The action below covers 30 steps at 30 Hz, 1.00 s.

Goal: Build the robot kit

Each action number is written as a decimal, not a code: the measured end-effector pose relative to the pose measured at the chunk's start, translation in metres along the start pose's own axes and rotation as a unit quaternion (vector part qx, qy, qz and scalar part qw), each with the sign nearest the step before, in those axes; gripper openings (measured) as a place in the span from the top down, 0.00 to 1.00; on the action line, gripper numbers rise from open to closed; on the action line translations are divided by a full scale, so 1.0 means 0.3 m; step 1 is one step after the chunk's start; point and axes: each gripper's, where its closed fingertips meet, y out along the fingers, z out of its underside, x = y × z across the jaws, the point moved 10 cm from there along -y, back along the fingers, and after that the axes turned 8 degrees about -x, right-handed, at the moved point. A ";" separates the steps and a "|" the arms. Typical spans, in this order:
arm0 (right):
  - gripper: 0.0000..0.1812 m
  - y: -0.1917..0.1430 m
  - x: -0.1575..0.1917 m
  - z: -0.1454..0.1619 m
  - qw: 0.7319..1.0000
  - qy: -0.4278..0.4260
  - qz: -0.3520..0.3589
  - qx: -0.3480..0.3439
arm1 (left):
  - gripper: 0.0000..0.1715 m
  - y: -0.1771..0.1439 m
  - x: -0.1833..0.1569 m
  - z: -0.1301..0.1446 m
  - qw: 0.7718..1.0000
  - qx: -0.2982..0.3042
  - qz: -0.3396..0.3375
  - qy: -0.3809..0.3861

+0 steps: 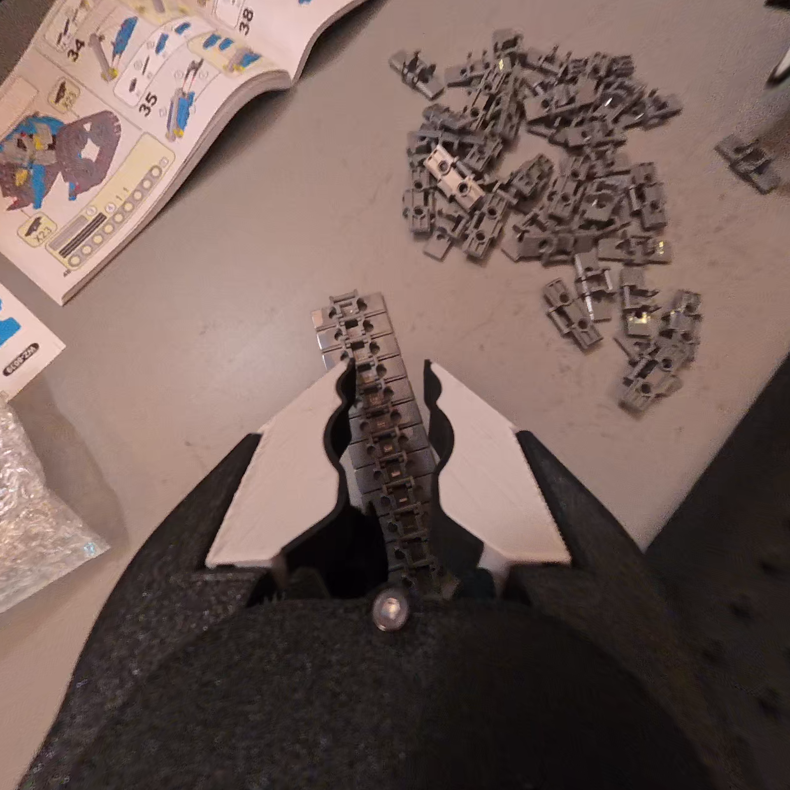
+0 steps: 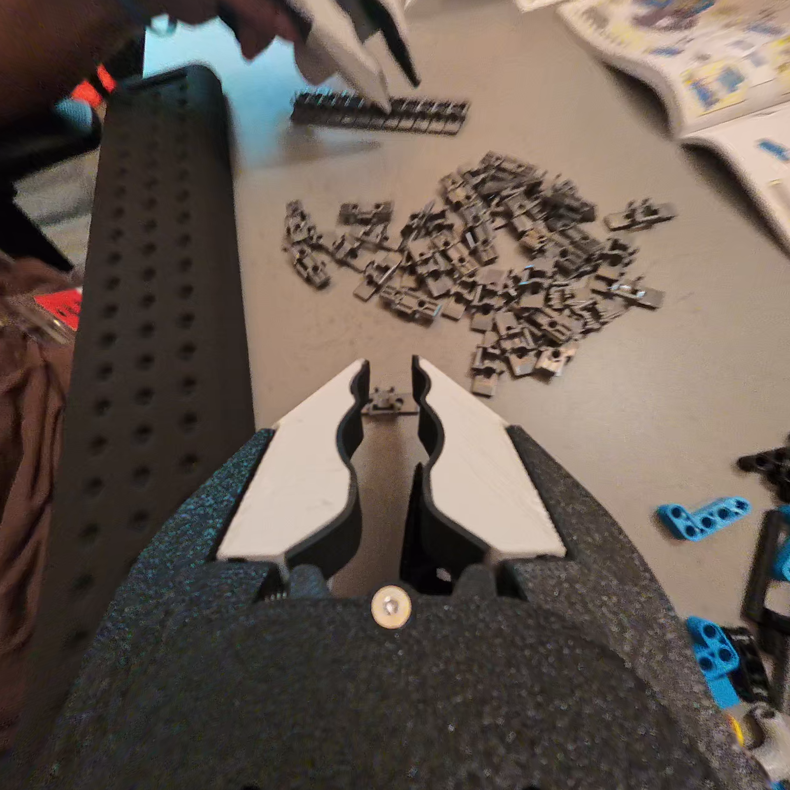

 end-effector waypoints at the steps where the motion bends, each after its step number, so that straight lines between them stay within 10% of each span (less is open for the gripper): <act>1: 0.90 -0.008 -0.009 -0.002 1.000 0.002 0.019 -0.016 | 0.82 0.006 0.000 0.008 1.000 0.008 -0.002 -0.002; 30: 0.95 0.010 -0.011 -0.004 0.995 -0.027 0.093 -0.025 | 0.81 -0.247 -0.058 0.207 0.996 0.033 -0.053 -0.070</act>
